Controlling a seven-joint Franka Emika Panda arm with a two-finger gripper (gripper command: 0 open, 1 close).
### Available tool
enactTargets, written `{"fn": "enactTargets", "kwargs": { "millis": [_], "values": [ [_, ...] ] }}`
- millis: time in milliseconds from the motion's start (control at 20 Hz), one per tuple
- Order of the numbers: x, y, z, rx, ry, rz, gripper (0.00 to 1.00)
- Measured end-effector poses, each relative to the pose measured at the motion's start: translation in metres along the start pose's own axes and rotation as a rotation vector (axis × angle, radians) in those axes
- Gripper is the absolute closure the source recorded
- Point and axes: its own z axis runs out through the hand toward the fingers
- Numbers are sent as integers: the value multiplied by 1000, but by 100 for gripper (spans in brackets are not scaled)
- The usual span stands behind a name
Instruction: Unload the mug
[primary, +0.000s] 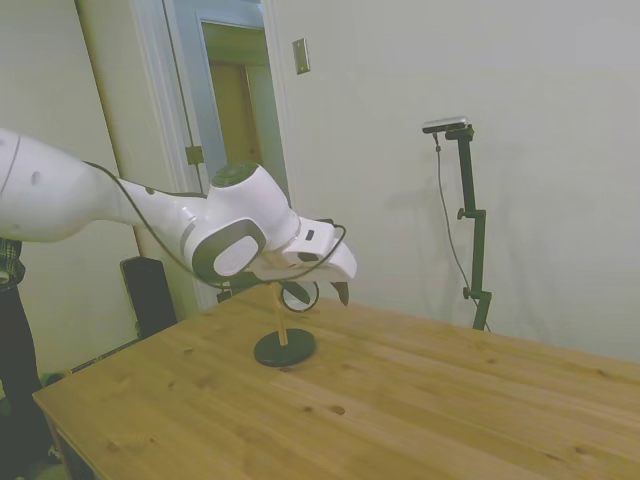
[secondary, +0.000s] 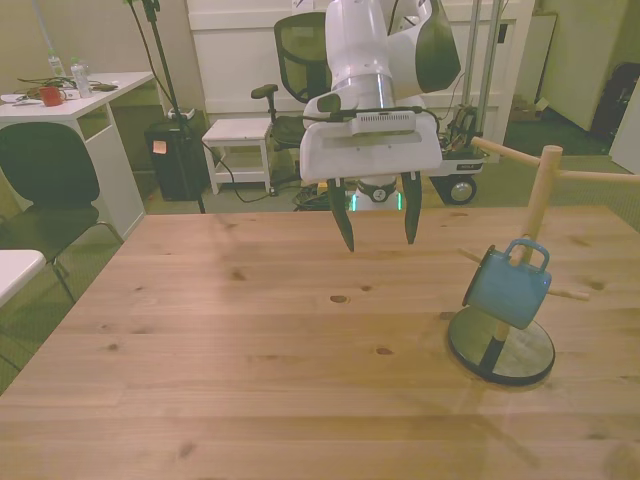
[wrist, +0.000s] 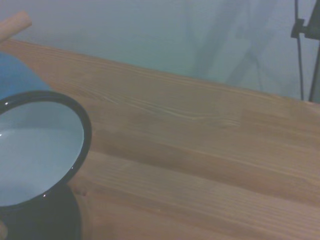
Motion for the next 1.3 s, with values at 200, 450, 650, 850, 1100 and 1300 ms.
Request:
{"fn": "enactTargets", "kwargs": {
  "millis": [200,450,650,850,1100,1300],
  "values": [
    [11,-2,20,79,-1,-56,0],
    [17,-20,34,183,-82,-129,0],
    [14,-20,46,185,-94,-163,0],
    [15,-24,58,219,-70,-186,0],
    [13,-30,75,254,-66,-207,0],
    [5,-36,89,277,-72,-232,0]
  ]
}}
